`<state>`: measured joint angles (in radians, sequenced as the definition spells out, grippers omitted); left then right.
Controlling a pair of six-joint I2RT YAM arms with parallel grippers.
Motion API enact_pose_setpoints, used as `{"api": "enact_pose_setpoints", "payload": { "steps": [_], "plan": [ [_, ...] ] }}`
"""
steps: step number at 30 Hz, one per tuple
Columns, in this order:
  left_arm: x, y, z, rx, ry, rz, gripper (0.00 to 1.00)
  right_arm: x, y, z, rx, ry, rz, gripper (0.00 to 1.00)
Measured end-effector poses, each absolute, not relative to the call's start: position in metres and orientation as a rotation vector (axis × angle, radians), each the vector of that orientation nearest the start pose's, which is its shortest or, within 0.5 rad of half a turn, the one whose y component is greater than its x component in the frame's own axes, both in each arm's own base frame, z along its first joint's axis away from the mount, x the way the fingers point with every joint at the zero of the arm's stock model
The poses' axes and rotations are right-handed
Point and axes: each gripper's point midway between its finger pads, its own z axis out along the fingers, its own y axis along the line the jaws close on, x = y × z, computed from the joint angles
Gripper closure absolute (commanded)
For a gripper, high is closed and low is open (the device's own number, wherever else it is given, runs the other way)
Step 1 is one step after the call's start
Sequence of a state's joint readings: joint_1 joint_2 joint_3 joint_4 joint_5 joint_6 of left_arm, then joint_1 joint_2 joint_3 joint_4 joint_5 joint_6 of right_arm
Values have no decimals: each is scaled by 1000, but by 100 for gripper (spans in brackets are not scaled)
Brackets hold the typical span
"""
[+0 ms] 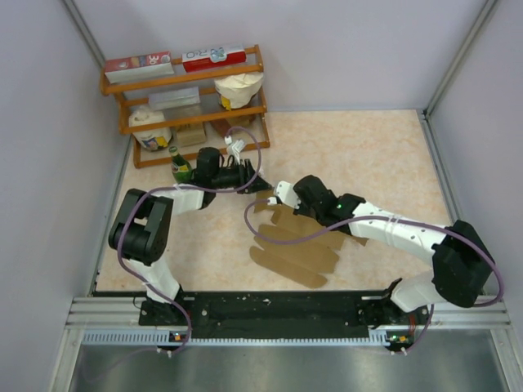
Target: Fold the paper box
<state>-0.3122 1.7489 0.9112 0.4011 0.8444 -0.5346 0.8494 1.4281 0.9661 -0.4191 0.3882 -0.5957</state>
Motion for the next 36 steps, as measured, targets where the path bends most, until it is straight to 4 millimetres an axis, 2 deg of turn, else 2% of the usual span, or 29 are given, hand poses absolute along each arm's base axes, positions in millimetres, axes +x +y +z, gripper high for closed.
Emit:
{"api": "enact_pose_setpoints", "payload": {
  "steps": [9,18,24,28,36],
  "plan": [
    [354,-272,131,345,2043,-1442,51,302,204,138,-1433,1790,-393,100],
    [368,-261,161,289,1930,-1512,50,301,206,136,-1470,1756,-405,100],
    [373,-257,170,271,1894,-1525,50,301,207,137,-1468,1751,-401,100],
    [377,-252,162,224,1912,-1512,52,301,207,139,-1471,1744,-404,100],
    [387,-235,119,101,2062,-1365,52,297,208,135,-1486,1725,-408,100]
  ]
}}
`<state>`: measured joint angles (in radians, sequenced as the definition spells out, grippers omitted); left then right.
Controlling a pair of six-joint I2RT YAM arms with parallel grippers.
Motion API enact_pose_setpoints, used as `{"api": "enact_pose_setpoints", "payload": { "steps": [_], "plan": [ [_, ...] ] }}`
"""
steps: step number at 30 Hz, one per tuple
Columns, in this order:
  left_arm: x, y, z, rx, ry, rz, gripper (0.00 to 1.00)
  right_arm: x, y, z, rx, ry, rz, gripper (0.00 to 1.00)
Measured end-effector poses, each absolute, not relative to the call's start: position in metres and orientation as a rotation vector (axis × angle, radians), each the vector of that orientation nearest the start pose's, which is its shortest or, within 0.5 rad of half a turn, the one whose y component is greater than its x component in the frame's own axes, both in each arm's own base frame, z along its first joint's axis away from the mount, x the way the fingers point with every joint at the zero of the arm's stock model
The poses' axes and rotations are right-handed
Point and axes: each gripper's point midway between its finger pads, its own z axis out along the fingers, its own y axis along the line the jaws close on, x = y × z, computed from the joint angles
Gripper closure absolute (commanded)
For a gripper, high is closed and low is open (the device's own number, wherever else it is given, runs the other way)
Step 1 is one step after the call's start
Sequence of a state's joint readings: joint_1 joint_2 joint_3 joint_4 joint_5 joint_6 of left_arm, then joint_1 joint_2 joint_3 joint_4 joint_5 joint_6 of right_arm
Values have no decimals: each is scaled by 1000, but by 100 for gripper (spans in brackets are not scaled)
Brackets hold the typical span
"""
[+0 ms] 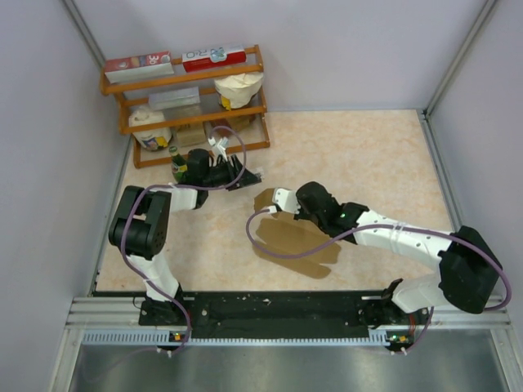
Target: Fold the paper box
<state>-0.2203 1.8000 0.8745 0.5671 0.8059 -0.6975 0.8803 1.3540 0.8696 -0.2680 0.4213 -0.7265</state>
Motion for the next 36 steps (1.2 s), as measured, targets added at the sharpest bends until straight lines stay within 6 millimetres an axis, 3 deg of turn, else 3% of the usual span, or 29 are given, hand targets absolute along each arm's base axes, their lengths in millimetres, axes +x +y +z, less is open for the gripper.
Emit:
{"api": "enact_pose_setpoints", "payload": {
  "steps": [9,16,20,36],
  "plan": [
    [387,-229,95,107,2171,-1242,52,295,210,136,-1493,1709,-397,100],
    [372,-243,83,209,2220,-1203,52,298,213,139,-1483,1682,-410,100],
    [366,-250,79,255,2226,-1202,52,300,212,139,-1485,1660,-436,100],
    [367,-245,71,287,2225,-1153,53,327,226,141,-1481,1546,-557,100]
  ]
}}
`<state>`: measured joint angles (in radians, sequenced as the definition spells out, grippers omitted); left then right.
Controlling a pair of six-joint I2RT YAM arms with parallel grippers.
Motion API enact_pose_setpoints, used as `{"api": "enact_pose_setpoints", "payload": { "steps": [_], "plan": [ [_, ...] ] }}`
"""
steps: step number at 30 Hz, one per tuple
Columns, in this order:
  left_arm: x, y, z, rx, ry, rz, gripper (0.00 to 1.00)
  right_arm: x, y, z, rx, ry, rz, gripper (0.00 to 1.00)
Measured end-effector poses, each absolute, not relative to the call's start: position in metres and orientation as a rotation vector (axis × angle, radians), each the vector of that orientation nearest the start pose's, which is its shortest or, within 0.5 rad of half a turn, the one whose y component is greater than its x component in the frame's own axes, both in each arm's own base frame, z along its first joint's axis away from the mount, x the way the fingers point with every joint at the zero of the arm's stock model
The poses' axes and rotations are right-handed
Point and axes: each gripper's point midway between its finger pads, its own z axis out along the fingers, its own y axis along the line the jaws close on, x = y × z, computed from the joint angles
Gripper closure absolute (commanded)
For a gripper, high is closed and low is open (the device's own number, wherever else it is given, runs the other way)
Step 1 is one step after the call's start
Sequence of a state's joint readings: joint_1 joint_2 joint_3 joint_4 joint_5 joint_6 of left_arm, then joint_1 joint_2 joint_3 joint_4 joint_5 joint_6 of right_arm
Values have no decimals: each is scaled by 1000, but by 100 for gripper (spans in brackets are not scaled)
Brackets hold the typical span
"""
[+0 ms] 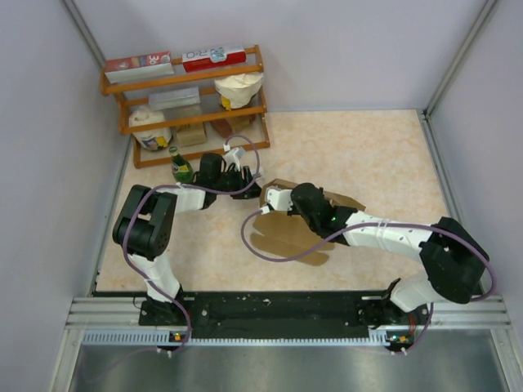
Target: Fold the paper box
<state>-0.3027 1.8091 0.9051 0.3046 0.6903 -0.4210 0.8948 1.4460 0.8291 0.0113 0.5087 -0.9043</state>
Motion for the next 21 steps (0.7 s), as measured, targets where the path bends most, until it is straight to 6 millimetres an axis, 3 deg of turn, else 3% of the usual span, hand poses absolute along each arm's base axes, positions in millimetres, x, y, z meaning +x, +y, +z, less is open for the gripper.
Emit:
{"api": "enact_pose_setpoints", "payload": {
  "steps": [10,21],
  "plan": [
    [357,-242,59,289,2254,-1142,53,328,220,130,-1458,1506,-590,100],
    [357,-243,59,318,2239,-1143,52,329,221,124,-1448,1505,-592,100]
  ]
}}
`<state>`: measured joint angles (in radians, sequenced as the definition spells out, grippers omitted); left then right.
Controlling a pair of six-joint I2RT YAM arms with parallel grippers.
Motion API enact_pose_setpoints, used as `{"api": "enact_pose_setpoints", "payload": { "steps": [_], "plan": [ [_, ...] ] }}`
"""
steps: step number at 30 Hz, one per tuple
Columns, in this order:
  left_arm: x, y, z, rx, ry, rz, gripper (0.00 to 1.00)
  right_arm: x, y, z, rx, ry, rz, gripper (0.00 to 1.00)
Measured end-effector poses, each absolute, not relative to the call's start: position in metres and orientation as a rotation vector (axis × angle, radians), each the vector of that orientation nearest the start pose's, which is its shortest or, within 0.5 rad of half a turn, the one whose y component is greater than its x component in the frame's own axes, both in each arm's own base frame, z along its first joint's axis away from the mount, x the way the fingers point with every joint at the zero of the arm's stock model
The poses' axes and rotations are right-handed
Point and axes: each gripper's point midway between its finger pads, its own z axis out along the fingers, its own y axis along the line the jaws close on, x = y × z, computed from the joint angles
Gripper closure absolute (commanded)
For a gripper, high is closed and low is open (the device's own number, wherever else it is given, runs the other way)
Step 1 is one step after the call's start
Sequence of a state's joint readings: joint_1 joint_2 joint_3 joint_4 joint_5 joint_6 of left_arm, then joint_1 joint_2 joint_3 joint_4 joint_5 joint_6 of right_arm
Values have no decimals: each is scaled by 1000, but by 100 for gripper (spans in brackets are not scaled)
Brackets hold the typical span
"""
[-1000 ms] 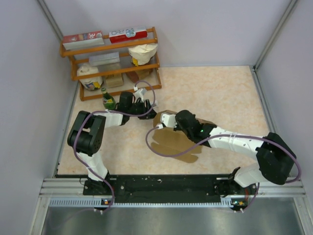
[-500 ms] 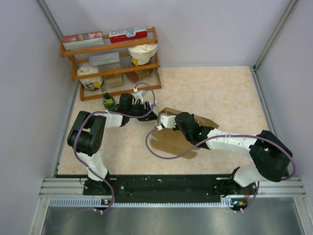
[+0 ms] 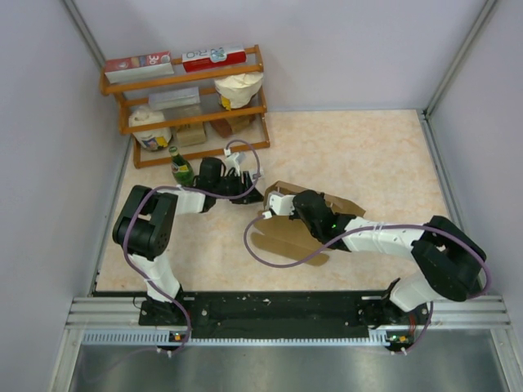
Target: Fold the paper box
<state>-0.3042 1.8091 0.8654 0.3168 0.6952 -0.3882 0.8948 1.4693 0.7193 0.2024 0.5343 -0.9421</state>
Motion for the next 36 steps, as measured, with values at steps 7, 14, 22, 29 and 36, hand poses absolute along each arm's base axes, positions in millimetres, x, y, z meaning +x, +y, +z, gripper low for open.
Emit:
{"api": "enact_pose_setpoints", "payload": {
  "steps": [7,14,22,29,36],
  "plan": [
    [346,-251,56,412,2211,-1154,50,329,221,122,-1451,1508,-587,100],
    [338,-257,56,489,2179,-1151,48,327,223,119,-1452,1518,-569,100],
    [338,-259,64,524,2125,-1145,46,326,223,117,-1452,1527,-554,100],
    [329,-270,68,595,2083,-1161,41,324,223,113,-1464,1535,-544,100],
    [322,-275,70,632,2052,-1172,37,324,223,113,-1458,1541,-538,100]
  ]
}}
